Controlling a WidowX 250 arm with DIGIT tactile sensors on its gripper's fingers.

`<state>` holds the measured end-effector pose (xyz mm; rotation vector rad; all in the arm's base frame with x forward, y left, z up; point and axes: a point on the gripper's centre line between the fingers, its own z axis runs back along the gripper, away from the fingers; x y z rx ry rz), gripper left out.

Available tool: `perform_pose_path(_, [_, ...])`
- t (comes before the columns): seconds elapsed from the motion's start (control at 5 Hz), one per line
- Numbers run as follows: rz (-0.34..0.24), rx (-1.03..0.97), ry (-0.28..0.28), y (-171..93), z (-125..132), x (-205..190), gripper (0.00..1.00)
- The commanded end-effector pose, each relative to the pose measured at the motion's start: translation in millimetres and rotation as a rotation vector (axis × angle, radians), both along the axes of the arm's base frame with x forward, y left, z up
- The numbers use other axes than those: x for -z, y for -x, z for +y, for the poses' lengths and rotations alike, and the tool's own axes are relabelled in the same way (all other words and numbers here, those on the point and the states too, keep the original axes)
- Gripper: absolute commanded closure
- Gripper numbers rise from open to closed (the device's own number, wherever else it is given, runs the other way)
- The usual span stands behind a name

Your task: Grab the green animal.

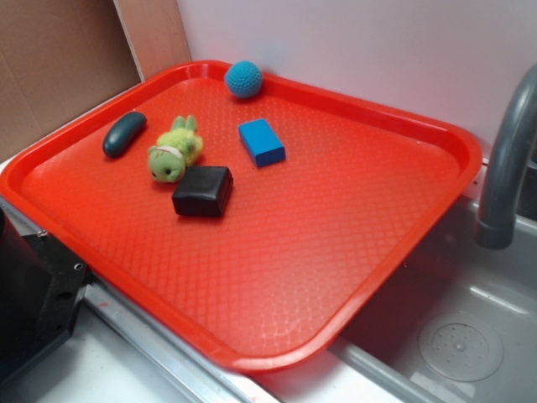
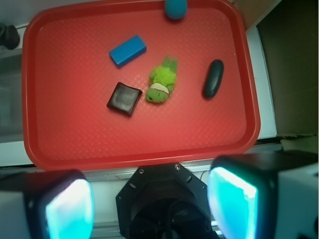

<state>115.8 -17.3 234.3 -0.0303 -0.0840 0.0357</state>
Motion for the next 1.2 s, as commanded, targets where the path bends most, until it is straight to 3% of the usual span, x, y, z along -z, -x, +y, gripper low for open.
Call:
perform_pose_path(0.0, [-0.007,-0.294,0.034,-41,21,22,0.00])
perform_pose_path(0.4, [-0.036,-0.517,0.034,-83,40,61,0.00])
perform_pose_path(0.6, [-0.062,-0.524,0.014,-105,38,103,0.00])
perform_pose_path(1.0, [-0.018,-0.510,0.001,-114,38,157,0.00])
